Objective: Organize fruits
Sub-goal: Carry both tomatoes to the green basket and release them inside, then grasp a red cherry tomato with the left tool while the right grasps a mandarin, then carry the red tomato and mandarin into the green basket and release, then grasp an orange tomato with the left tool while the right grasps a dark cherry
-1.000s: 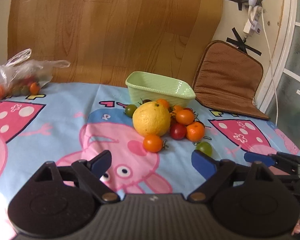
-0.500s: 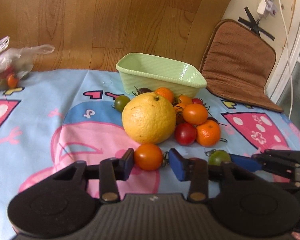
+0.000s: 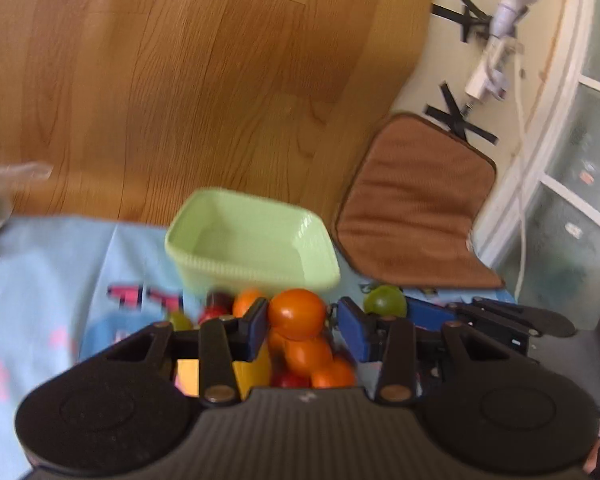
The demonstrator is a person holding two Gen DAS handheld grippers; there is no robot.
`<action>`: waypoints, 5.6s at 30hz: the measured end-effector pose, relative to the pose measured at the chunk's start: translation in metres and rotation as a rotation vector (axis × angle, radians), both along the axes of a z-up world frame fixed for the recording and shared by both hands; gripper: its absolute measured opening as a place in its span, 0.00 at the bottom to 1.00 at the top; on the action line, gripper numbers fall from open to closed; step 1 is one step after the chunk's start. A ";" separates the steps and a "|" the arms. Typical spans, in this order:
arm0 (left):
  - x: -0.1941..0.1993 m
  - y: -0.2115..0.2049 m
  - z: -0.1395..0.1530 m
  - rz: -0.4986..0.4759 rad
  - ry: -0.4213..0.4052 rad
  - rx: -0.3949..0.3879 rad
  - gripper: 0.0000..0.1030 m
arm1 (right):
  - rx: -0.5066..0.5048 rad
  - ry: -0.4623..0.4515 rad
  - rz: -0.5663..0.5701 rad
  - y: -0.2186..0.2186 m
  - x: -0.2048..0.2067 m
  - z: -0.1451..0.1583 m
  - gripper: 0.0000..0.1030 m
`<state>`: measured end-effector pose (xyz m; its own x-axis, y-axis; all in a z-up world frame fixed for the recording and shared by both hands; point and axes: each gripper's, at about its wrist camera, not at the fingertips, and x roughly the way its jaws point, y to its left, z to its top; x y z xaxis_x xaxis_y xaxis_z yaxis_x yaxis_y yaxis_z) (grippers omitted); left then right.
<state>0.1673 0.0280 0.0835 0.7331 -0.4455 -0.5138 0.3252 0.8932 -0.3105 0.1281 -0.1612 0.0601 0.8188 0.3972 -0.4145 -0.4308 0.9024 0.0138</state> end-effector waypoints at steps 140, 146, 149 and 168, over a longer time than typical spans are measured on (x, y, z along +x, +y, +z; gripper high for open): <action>0.067 -0.012 -0.022 0.066 -0.013 0.072 0.47 | 0.114 0.051 0.045 -0.039 0.061 -0.028 0.46; -0.015 0.027 -0.028 0.111 -0.039 0.021 0.51 | 0.167 0.100 0.052 -0.063 -0.003 -0.038 0.46; -0.043 0.038 -0.039 0.152 -0.025 0.051 0.51 | 0.158 0.126 0.056 -0.063 -0.030 -0.050 0.46; -0.043 -0.059 -0.059 -0.079 0.024 0.085 0.51 | 0.078 0.143 -0.090 -0.099 -0.028 -0.065 0.46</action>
